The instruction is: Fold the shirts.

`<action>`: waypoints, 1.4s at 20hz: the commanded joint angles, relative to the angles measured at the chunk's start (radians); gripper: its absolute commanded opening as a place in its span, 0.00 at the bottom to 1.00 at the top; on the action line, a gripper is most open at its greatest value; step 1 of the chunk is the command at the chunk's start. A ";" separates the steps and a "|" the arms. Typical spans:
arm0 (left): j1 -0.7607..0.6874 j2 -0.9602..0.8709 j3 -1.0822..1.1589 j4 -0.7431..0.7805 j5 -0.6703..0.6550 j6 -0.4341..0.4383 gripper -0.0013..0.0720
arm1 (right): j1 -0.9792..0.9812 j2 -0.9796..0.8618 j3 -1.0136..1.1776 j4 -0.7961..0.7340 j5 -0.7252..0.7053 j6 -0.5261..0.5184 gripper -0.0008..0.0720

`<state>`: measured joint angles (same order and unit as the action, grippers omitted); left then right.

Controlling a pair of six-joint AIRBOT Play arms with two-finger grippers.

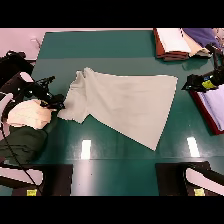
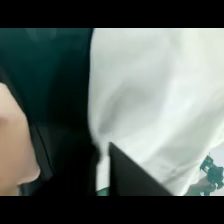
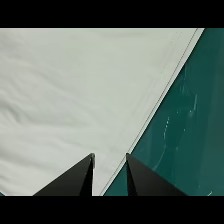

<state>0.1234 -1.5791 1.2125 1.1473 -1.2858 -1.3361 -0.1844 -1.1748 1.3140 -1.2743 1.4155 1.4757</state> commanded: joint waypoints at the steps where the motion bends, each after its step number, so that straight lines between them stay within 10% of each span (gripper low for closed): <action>1: -0.010 0.022 0.000 -0.003 -0.040 -0.002 0.05 | 0.000 0.001 0.002 0.000 0.002 0.000 0.34; 11: -0.180 0.509 -0.319 0.097 -0.155 -0.067 0.05 | 0.000 0.001 0.189 -0.001 0.027 0.000 0.34; 16: -0.234 0.743 -0.541 -0.168 -0.204 -0.080 0.06 | 0.000 0.000 0.190 -0.001 0.026 -0.012 0.34; 17: -0.234 0.764 -0.542 -0.199 -0.204 -0.080 0.22 | 0.000 0.000 0.190 -0.002 0.026 -0.012 0.34; 18: -0.234 0.777 -0.541 -0.210 -0.198 -0.085 0.62 | 0.000 0.000 0.190 -0.002 0.025 -0.014 0.34; 19: -0.234 0.782 -0.540 -0.208 -0.185 -0.097 0.69 | 0.000 0.000 0.190 -0.002 0.025 -0.015 0.34; 24: -0.195 0.775 -0.539 0.115 0.058 -0.213 0.70 | 0.000 0.001 0.190 0.000 0.028 -0.019 0.34; 28: 0.035 0.655 -0.537 0.029 0.183 -0.191 0.69 | 0.000 0.001 0.190 0.000 0.028 -0.019 0.34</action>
<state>0.0353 -0.8604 0.6762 1.1965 -1.2167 -1.5200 -0.1844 -1.1744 1.5032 -1.2755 1.4418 1.4582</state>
